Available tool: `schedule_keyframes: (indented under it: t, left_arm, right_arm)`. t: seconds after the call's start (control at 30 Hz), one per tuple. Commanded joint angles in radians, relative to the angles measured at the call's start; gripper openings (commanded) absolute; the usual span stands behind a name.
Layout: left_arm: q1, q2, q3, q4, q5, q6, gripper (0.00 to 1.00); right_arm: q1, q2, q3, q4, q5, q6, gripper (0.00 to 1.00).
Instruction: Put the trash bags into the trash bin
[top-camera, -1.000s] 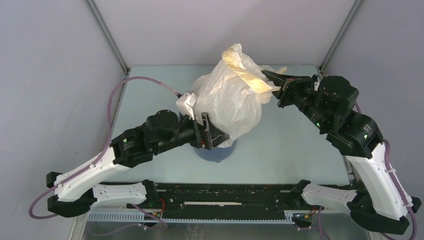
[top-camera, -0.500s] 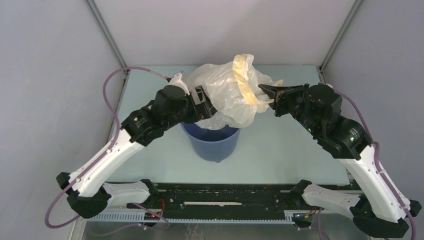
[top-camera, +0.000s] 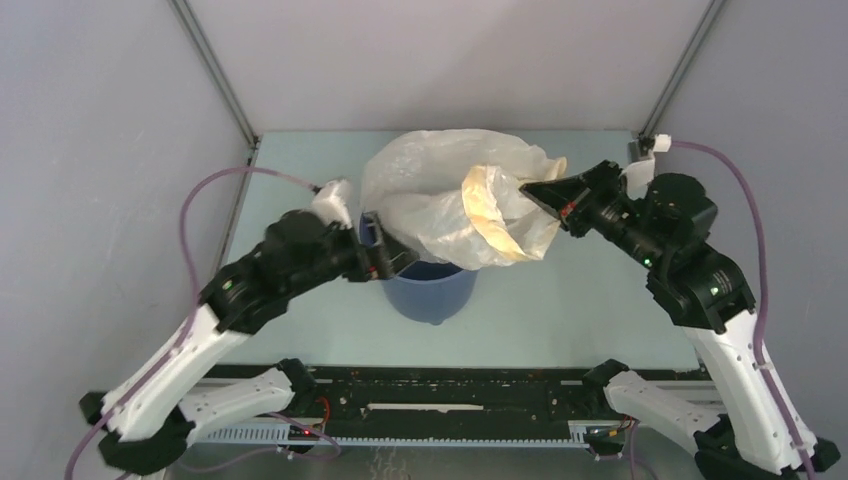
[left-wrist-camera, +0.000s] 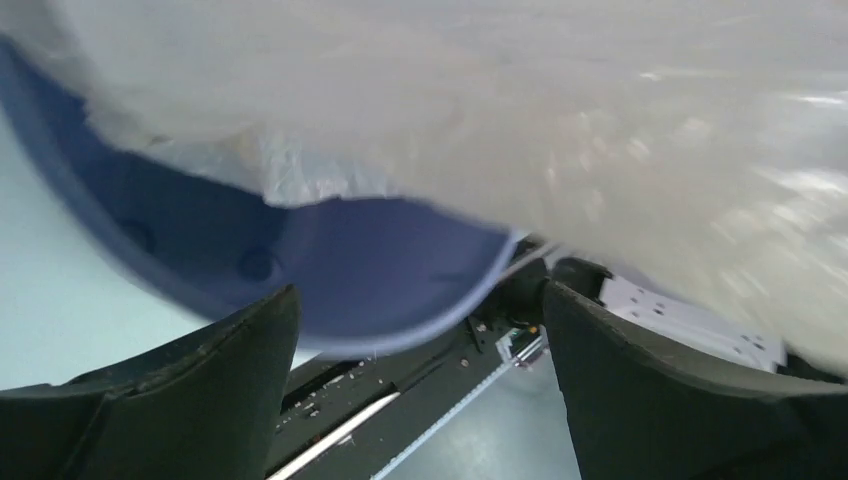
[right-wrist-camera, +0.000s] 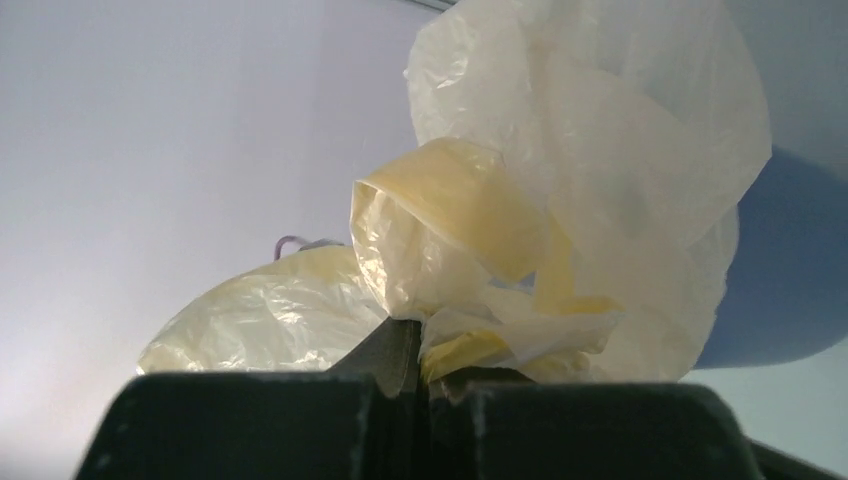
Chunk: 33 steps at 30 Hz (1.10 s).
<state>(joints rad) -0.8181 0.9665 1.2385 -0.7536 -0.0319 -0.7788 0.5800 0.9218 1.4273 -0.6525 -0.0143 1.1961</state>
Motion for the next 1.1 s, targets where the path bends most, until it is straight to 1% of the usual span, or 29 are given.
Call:
schedule_keyframes:
  t: [0.0, 0.1, 0.17, 0.2, 0.23, 0.3, 0.37, 0.43, 0.5, 0.53, 0.57, 0.63, 0.67, 0.7, 0.73, 0.8, 0.83, 0.9, 0.97, 1.07]
  left_arm:
    - [-0.001, -0.253, -0.146, 0.049, 0.078, 0.036, 0.96]
    - [0.0, -0.347, -0.171, 0.0, 0.048, 0.0, 0.95]
    - [0.003, -0.359, -0.135, -0.045, -0.034, -0.049, 0.95]
    - [0.013, -0.35, -0.099, -0.08, -0.079, -0.084, 0.95]
    - [0.03, -0.33, -0.062, -0.119, -0.114, -0.119, 0.96]
    - [0.101, -0.261, 0.028, -0.171, -0.098, -0.15, 0.97]
    - [0.169, -0.18, 0.125, -0.176, -0.065, -0.146, 0.96]
    - [0.197, -0.114, 0.216, -0.154, -0.078, -0.122, 0.97]
    - [0.234, -0.065, 0.278, -0.108, -0.081, -0.094, 0.97]
    - [0.258, -0.036, 0.299, -0.075, -0.055, -0.086, 0.97]
    - [0.278, -0.006, 0.31, -0.033, 0.0, -0.078, 0.96]
    - [0.286, 0.062, 0.324, 0.033, 0.102, -0.07, 0.91]
    - [0.286, 0.092, 0.319, 0.058, 0.169, -0.067, 0.86]
    - [0.285, 0.127, 0.305, 0.088, 0.216, -0.064, 0.78]
    - [0.284, 0.149, 0.273, 0.125, 0.254, -0.061, 0.65]
    - [0.27, 0.177, 0.23, 0.157, 0.287, -0.064, 0.47]
    - [0.254, 0.189, 0.213, 0.171, 0.303, -0.06, 0.42]
    - [0.204, 0.213, 0.196, 0.174, 0.304, -0.039, 0.36]
    - [0.146, 0.228, 0.158, 0.177, 0.273, -0.015, 0.34]
    - [0.126, 0.268, 0.056, 0.204, 0.261, -0.042, 0.29]
  right_arm:
    - [-0.202, -0.019, -0.018, 0.136, -0.546, -0.29, 0.0]
    - [-0.265, 0.029, -0.027, 0.2, -0.851, -0.33, 0.0]
    - [-0.272, 0.054, -0.027, 0.226, -1.021, -0.367, 0.0]
    - [-0.274, 0.062, -0.027, 0.225, -1.056, -0.393, 0.0]
    - [-0.273, 0.067, -0.026, 0.228, -1.134, -0.422, 0.0]
    - [-0.273, 0.072, -0.027, 0.227, -1.228, -0.471, 0.0]
    - [-0.274, 0.072, -0.027, 0.204, -1.278, -0.515, 0.0]
    - [-0.283, 0.073, -0.026, 0.142, -1.242, -0.566, 0.0]
    - [-0.296, 0.079, -0.025, 0.099, -1.192, -0.581, 0.0]
    - [-0.308, 0.082, -0.025, 0.082, -1.161, -0.571, 0.0]
    - [-0.315, 0.084, -0.024, 0.072, -1.144, -0.553, 0.0]
    - [-0.318, 0.087, -0.021, 0.072, -1.136, -0.54, 0.0]
    - [-0.319, 0.089, -0.012, 0.061, -1.137, -0.546, 0.0]
    - [-0.321, 0.09, 0.002, 0.045, -1.137, -0.557, 0.0]
    - [-0.323, 0.091, 0.015, 0.027, -1.131, -0.565, 0.0]
    - [-0.324, 0.089, 0.036, 0.023, -1.107, -0.554, 0.0]
    - [-0.324, 0.088, 0.037, 0.039, -1.101, -0.534, 0.0]
    - [-0.318, 0.084, 0.035, 0.084, -1.08, -0.49, 0.0]
    - [-0.305, 0.084, 0.037, 0.125, -1.034, -0.452, 0.0]
    - [-0.273, 0.099, 0.036, 0.22, -0.969, -0.377, 0.0]
